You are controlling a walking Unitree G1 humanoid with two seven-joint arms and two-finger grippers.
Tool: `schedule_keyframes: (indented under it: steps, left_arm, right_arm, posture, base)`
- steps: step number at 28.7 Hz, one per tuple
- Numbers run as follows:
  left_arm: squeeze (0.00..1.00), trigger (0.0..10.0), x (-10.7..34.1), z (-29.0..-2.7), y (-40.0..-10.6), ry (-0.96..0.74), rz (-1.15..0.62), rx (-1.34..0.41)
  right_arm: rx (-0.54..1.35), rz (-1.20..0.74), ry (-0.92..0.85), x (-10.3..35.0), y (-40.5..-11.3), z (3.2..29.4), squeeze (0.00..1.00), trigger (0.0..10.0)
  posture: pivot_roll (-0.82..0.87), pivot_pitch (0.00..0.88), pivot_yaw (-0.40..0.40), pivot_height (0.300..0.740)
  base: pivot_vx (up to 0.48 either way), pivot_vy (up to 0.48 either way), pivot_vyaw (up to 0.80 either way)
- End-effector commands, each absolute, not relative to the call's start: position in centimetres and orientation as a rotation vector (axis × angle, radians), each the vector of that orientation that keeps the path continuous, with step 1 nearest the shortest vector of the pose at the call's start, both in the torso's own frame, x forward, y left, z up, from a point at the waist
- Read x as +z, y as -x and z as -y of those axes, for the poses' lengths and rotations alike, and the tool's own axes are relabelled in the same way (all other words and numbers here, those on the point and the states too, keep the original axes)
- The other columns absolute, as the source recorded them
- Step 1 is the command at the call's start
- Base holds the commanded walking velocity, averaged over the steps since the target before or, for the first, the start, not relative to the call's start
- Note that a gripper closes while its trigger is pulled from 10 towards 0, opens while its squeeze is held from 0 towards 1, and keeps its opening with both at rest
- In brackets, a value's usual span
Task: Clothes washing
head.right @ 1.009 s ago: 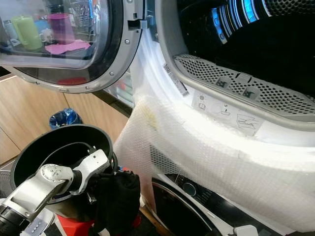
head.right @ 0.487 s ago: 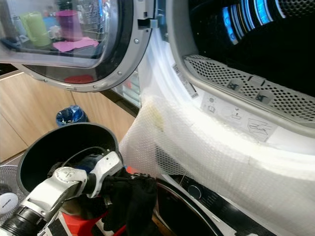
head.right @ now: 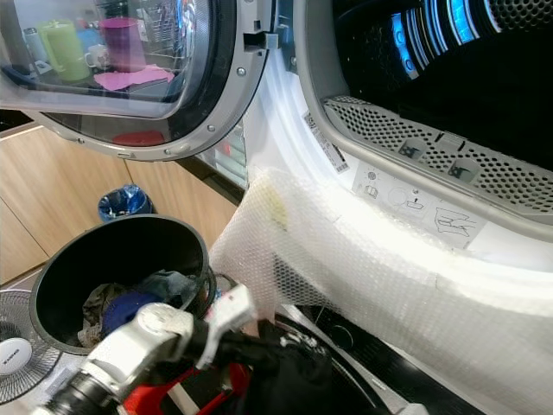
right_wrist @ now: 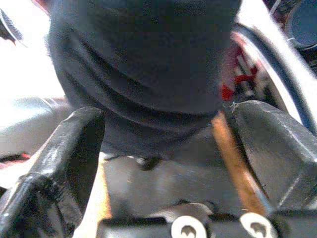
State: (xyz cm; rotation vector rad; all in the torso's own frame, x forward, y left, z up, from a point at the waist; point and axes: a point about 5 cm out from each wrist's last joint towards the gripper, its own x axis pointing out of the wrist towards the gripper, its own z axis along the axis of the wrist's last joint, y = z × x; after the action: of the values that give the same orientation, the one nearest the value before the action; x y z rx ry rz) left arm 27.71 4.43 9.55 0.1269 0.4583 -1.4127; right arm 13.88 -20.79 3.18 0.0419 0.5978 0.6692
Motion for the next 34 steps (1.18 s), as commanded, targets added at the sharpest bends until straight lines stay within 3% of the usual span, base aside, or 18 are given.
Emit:
schedule_keyframes:
  steps: [1,5,18,23,24,25,34]
  left_arm:
    - [0.0,0.0,9.8,-3.6,-27.8,-0.161,-0.421,-1.438]
    - [0.0,0.0,10.0,-2.3,-27.0,-0.118,-0.398,-1.509]
    - [0.0,0.0,10.3,-1.9,-27.0,-0.102,-0.368,-1.511]
    - [0.0,0.0,10.8,-1.7,-27.3,-0.08,-0.352,-1.498]
    - [0.0,0.0,10.8,-1.7,-27.3,-0.08,-0.351,-1.497]
    - [0.0,0.0,10.9,-1.7,-27.3,-0.08,-0.349,-1.493]
    - [0.0,0.0,11.6,-1.9,-28.1,-0.029,-0.324,-1.434]
  right_arm:
    - [0.684,-0.605,-0.075,3.3,-13.6,20.1,1.0,10.0]
    - [0.728,-0.637,-0.159,3.0,-13.2,18.5,1.0,10.0]
    - [0.652,-0.615,-0.274,1.0,-15.4,15.6,1.0,10.0]
    - [0.465,-0.547,-0.33,0.4,-17.8,15.7,1.0,10.0]
    - [0.453,-0.529,-0.356,0.5,-18.0,15.6,0.88,10.0]
    - [0.443,-0.512,-0.386,0.6,-18.2,15.5,0.0,10.0]
    - [0.442,-0.448,-0.572,0.5,-18.2,14.1,0.0,10.0]
  posture:
    - [0.12,0.135,-0.025,0.74]
    - [0.12,0.136,-0.022,0.74]
    - [0.13,0.137,-0.027,0.74]
    - [0.13,0.138,-0.025,0.74]
    - [0.13,0.134,-0.025,0.74]
    - [0.13,0.134,-0.025,0.74]
    - [0.14,0.137,-0.021,0.74]
  base:
    - [0.0,0.0,0.0]
    - [0.0,0.0,0.0]
    - [0.0,0.0,0.0]
    - [0.0,0.0,0.0]
    - [0.0,0.0,0.0]
    - [0.0,0.0,0.0]
    - [0.0,0.0,0.0]
